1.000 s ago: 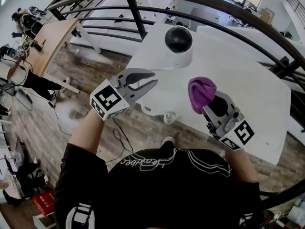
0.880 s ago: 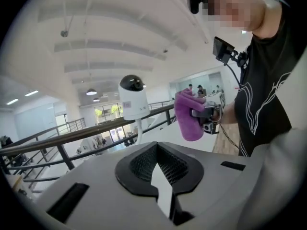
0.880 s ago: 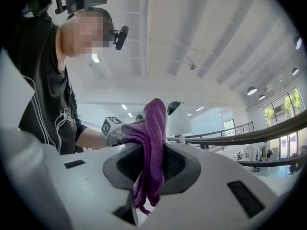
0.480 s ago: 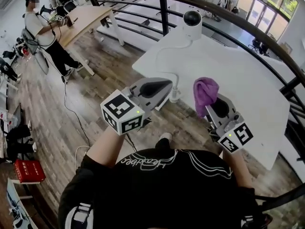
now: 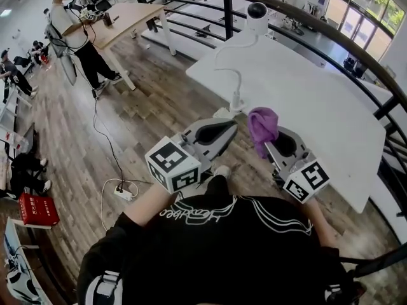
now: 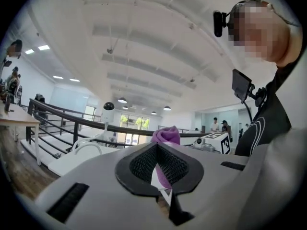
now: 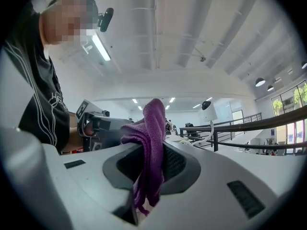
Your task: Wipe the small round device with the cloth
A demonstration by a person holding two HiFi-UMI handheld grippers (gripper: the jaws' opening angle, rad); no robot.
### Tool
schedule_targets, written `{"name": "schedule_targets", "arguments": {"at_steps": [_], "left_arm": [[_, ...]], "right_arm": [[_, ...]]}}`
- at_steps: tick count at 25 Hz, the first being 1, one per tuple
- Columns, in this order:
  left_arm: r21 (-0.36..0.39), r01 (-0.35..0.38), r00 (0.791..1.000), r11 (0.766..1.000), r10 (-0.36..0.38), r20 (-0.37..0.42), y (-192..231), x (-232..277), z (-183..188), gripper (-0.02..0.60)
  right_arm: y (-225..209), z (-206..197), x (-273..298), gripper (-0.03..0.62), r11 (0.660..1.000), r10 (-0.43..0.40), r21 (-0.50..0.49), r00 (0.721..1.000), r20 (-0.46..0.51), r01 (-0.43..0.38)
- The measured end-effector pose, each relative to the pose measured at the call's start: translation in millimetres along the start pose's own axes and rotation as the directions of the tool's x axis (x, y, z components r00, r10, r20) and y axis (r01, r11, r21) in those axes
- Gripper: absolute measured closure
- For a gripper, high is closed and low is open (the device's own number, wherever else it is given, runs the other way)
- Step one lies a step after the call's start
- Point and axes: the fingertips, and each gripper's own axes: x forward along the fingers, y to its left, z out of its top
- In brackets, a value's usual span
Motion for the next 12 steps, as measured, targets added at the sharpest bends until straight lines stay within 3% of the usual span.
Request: {"name": "schedule_targets", "arguments": {"at_steps": [5, 12], "left_arm": [[-0.010, -0.034, 0.999, 0.999, 0.033, -0.011, -5.5, -12.0, -16.2, 0.572], [-0.006, -0.073, 0.997, 0.997, 0.073, -0.018, -8.8, -17.2, -24.2, 0.572]], "right_arm": [[6.4, -15.1, -7.9, 0.528, 0.999, -0.028, 0.015, 0.999, -0.046, 0.029], [15.7, -16.6, -19.0, 0.528, 0.999, -0.029, 0.043, 0.999, -0.036, 0.031]]}}
